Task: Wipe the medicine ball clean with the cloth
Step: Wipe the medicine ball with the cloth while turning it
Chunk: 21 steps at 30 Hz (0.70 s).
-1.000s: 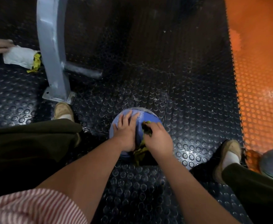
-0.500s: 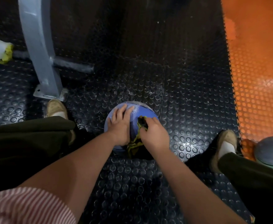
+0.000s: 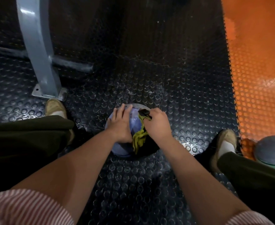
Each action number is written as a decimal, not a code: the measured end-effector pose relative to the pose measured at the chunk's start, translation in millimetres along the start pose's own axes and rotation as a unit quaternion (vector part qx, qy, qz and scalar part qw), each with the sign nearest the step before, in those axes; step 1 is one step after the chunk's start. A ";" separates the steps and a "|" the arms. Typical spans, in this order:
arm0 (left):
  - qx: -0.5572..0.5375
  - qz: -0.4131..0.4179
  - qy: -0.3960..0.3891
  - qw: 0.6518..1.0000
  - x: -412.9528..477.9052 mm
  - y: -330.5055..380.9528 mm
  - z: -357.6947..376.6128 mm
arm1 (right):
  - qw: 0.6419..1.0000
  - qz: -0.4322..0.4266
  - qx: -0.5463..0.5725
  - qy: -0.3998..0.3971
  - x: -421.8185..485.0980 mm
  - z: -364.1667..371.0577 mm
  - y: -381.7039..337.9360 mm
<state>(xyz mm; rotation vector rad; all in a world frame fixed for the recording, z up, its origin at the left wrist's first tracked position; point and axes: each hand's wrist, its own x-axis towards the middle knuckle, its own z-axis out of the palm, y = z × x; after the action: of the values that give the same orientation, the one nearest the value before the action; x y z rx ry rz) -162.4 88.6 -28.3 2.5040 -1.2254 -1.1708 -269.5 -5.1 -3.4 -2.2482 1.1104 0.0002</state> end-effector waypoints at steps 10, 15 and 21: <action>0.007 0.002 0.019 1.000 -7.3 -5.9 9.9 | 0.996 -0.018 -0.081 -0.025 -12.2 -0.9 -9.5; -0.042 -0.012 0.032 0.999 -15.3 -8.8 16.1 | 0.996 0.015 -0.055 -0.064 21.6 -6.7 -24.9; -0.059 -0.024 0.022 0.998 -7.7 -17.4 6.1 | 0.984 -0.103 -0.119 -0.082 -29.1 0.5 -16.1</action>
<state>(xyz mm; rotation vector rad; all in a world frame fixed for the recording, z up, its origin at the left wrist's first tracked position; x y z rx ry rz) -158.6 107.0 -35.1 2.4718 -1.0603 -1.1556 -276.7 23.2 12.4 -2.5147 0.8221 0.2393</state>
